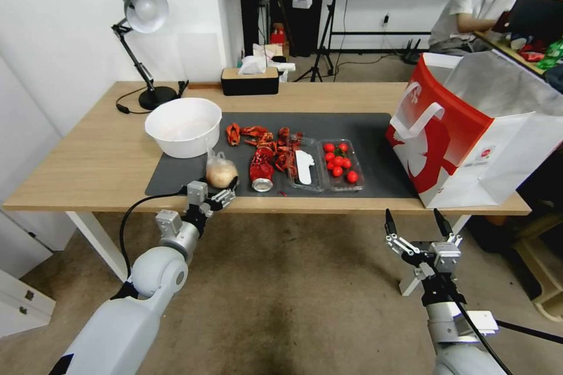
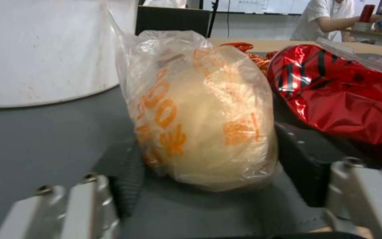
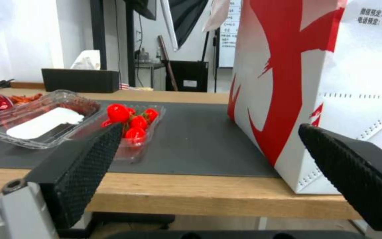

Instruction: Pick up the trash from the table and place it into the takeout bag.

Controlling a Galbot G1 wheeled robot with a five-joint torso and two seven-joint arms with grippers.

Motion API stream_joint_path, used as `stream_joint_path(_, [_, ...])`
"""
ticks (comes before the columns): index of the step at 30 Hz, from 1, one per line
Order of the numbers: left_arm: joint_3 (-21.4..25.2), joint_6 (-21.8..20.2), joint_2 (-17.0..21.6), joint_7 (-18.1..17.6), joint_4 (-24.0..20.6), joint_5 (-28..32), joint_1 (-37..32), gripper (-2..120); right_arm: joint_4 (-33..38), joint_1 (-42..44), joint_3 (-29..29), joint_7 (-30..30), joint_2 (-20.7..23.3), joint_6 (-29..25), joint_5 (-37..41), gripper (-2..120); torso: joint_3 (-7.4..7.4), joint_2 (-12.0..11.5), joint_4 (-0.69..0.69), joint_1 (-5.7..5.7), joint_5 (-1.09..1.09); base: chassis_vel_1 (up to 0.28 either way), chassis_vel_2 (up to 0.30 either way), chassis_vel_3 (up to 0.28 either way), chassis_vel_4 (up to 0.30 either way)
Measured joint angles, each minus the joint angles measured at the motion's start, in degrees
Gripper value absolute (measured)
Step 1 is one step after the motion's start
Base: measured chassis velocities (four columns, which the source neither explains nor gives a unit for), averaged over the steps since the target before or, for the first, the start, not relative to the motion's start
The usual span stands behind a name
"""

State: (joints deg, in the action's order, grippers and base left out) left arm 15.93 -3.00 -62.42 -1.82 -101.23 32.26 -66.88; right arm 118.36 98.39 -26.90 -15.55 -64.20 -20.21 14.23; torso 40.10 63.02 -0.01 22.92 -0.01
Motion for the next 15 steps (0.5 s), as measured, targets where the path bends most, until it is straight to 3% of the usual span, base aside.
stream_joint_path(7, [0.78, 0.27, 0.60, 0.31, -0.95, -0.20, -0.97, 34, 0.24, -0.03, 0.13, -0.01, 0.01, 0.27, -0.03, 100, 0.00, 0.00, 0.01, 0.00, 0.00, 0.000, 0.000, 0.000, 0.000])
stream_joint_path(15, [2.09, 0.92, 1.47, 0.66, -3.11, -0.33, -2.86, 10, 0.70, 0.37, 0.29, -0.02, -0.22, 0.37, -0.30, 100, 0.00, 0.00, 0.01, 0.00, 0.01, 0.000, 0.000, 0.000, 0.000])
